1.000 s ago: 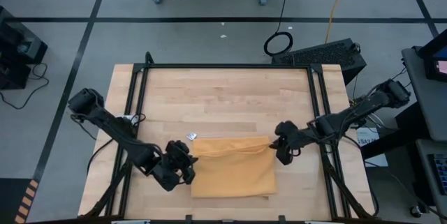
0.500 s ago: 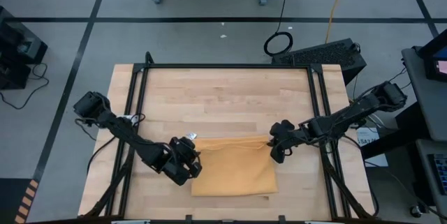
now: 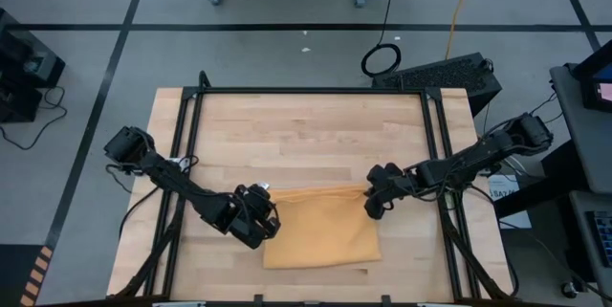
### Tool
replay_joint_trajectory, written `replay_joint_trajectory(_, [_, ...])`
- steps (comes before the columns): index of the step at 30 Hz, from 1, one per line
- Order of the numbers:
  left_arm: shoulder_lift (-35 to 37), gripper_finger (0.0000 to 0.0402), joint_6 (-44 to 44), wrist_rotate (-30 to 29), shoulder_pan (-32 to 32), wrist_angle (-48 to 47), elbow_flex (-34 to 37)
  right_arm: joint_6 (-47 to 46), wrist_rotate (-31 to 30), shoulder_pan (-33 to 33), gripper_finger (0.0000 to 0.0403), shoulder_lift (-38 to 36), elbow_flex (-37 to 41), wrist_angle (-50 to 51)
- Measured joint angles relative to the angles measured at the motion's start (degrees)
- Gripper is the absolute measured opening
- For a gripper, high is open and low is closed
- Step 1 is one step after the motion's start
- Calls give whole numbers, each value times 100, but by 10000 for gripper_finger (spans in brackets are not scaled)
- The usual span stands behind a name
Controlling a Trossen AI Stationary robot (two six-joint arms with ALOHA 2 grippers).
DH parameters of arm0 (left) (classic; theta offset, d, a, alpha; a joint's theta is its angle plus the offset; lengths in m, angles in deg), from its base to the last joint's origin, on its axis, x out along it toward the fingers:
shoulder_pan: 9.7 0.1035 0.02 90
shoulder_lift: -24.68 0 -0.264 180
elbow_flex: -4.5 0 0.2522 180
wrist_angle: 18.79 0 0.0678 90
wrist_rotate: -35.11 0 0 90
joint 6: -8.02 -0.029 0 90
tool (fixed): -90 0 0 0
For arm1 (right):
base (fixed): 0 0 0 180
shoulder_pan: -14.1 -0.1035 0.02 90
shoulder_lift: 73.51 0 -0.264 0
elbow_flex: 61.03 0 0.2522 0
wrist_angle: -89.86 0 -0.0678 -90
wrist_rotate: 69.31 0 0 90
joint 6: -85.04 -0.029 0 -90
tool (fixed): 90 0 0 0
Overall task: Roll towel
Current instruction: Fold the yellow towel in
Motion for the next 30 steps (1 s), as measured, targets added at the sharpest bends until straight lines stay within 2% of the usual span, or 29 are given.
replay_joint_trajectory(9, [0,8,6,4,7,-219,1,-40,-207,7,11,0,0,0])
replay_joint_trajectory(19, [-210,8,12,15,109,-225,1,-217,-140,155,106,-34,-16,64])
replay_joint_trajectory(25, [-227,8,8,-30,277,-263,0,-624,308,94,148,-288,-366,1055])
replay_joint_trajectory(28, [-227,8,8,-32,370,-268,0,-668,159,-117,147,-475,-528,1438])
replay_joint_trajectory(30, [-227,8,7,-35,433,-263,0,-727,-193,-252,139,-557,-525,1458])
